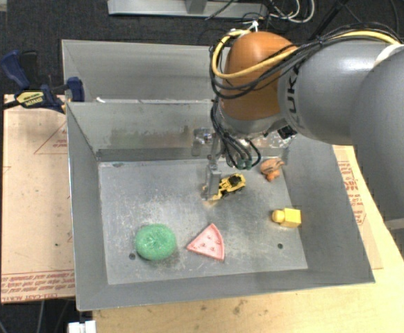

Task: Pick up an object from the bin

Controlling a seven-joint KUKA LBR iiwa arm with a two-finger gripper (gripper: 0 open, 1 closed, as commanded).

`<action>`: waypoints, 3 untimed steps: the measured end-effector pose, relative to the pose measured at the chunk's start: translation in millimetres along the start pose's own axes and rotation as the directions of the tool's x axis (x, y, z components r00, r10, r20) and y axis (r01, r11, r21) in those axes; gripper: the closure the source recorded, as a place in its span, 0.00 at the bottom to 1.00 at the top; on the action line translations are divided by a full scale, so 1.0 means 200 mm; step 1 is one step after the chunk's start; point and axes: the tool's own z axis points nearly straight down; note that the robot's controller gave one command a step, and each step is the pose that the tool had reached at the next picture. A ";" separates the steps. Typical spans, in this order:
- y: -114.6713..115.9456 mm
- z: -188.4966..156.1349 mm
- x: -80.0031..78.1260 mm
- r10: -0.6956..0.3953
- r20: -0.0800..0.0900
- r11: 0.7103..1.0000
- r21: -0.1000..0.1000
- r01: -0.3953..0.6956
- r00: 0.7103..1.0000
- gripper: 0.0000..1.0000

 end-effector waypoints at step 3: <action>0.14 0.35 0.12 0.035 0.002 0.999 -0.002 -0.035 0.999 0.00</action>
Offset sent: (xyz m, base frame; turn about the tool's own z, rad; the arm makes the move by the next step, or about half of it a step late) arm -0.0268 0.0326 -0.0662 0.0065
